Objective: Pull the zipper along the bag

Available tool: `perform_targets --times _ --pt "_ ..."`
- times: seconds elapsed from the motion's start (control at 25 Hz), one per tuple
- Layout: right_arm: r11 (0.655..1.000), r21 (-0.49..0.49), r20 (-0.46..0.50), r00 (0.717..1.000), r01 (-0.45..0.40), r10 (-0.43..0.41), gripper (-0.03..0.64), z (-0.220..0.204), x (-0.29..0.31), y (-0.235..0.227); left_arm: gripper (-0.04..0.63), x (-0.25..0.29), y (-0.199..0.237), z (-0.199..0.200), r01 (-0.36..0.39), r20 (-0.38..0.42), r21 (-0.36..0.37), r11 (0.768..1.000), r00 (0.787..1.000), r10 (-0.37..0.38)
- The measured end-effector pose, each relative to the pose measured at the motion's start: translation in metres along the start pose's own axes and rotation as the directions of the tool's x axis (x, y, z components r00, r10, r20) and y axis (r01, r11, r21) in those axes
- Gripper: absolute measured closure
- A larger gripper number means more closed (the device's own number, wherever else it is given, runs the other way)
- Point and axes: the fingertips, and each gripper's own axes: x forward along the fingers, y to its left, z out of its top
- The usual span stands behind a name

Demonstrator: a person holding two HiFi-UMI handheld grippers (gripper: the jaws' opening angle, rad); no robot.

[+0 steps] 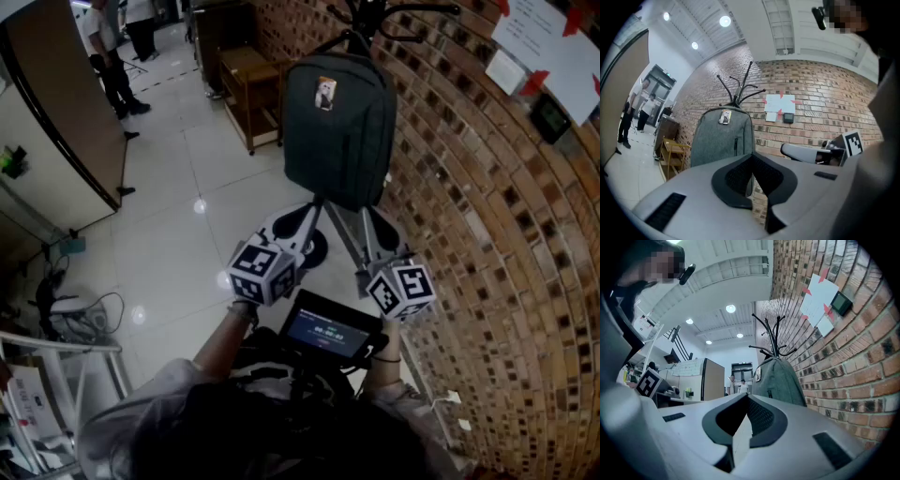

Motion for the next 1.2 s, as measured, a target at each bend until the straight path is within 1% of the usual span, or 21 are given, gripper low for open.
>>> perform_targets --times 0.2,0.36,0.52,0.76,1.0,1.2 --pt "1.0 -0.017 0.016 1.0 -0.005 0.005 0.614 0.015 0.011 -0.015 0.589 0.013 0.004 0.005 -0.002 0.0 0.008 1.0 1.0 0.002" --pt "0.998 -0.058 0.024 1.0 0.001 0.0 0.614 0.027 0.027 -0.032 0.589 0.031 0.012 0.012 0.015 0.002 0.02 1.0 1.0 -0.015" --pt "0.995 -0.102 0.025 0.999 0.023 -0.02 0.614 0.039 0.046 -0.052 0.589 0.053 0.03 0.016 0.037 -0.004 0.023 0.999 0.999 -0.037" --pt "0.983 -0.184 0.012 1.0 0.028 -0.026 0.614 0.062 0.079 -0.085 0.589 0.088 0.062 0.026 0.073 -0.017 0.018 0.997 0.997 -0.072" --pt "0.947 -0.319 -0.025 0.999 0.024 -0.034 0.612 0.095 0.113 -0.118 0.589 0.11 0.084 0.035 0.112 -0.034 0.02 0.994 0.993 -0.111" --pt "0.893 -0.45 -0.076 0.995 0.019 -0.059 0.608 0.113 0.135 -0.141 0.589 0.126 0.098 0.029 0.131 -0.074 0.042 0.99 0.989 -0.128"
